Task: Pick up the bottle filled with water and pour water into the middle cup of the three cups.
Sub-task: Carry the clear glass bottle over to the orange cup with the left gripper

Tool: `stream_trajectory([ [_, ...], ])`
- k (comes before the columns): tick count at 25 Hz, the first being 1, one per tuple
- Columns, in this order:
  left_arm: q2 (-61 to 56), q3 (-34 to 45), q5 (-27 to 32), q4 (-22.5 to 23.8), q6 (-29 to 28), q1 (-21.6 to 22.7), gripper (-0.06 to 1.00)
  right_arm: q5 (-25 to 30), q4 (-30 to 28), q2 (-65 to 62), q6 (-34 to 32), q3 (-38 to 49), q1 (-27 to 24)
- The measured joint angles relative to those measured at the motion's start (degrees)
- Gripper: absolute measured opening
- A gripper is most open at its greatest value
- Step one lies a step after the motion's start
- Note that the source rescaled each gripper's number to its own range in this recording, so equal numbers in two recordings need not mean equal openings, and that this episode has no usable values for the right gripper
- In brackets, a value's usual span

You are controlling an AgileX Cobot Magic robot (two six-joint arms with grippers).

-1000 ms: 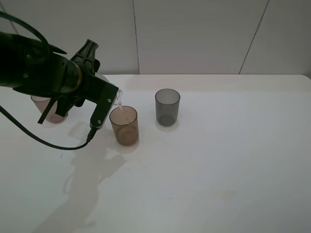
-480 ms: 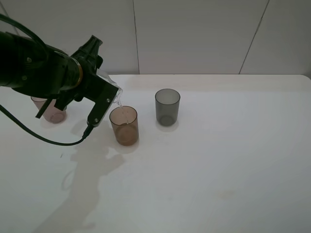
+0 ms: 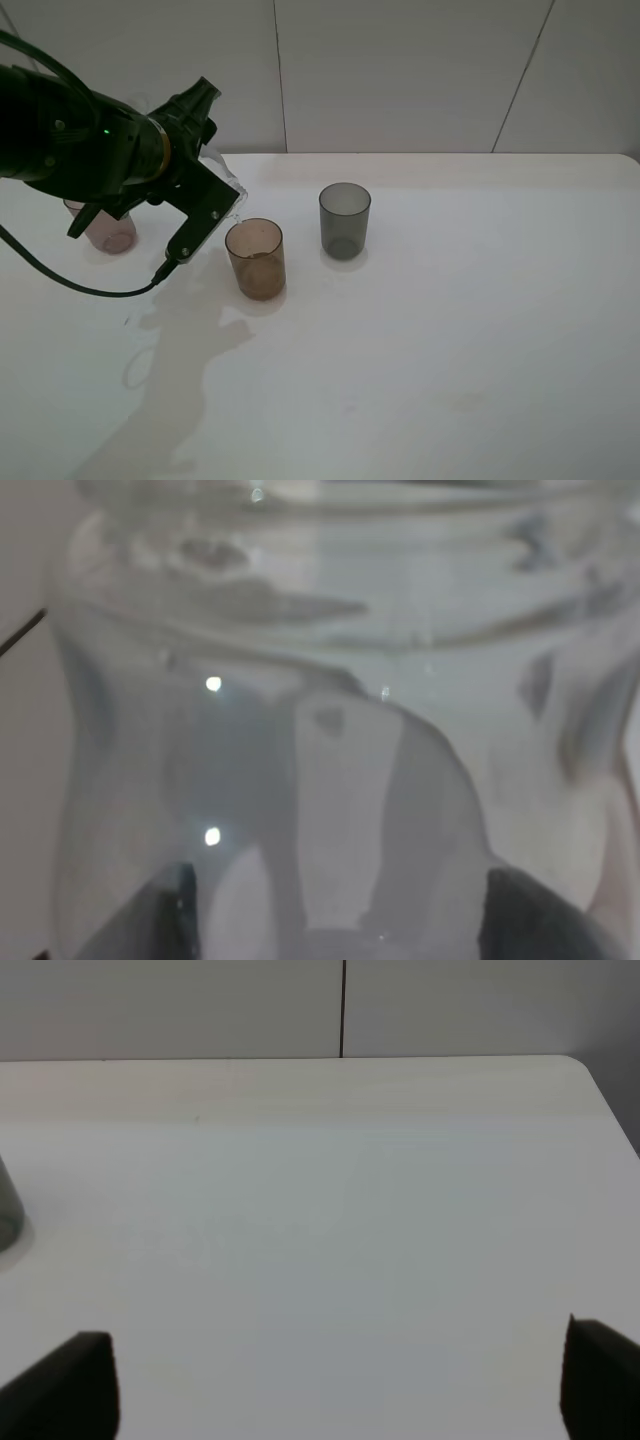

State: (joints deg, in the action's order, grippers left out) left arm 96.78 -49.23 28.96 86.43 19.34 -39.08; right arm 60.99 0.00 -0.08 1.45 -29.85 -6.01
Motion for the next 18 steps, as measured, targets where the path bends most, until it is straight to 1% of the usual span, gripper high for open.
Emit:
stream_trajectory([
  [18,0.00,0.00,-0.06,-0.01,0.32,0.00,0.01,0.00,0.00,0.00,0.00,0.00,0.00],
])
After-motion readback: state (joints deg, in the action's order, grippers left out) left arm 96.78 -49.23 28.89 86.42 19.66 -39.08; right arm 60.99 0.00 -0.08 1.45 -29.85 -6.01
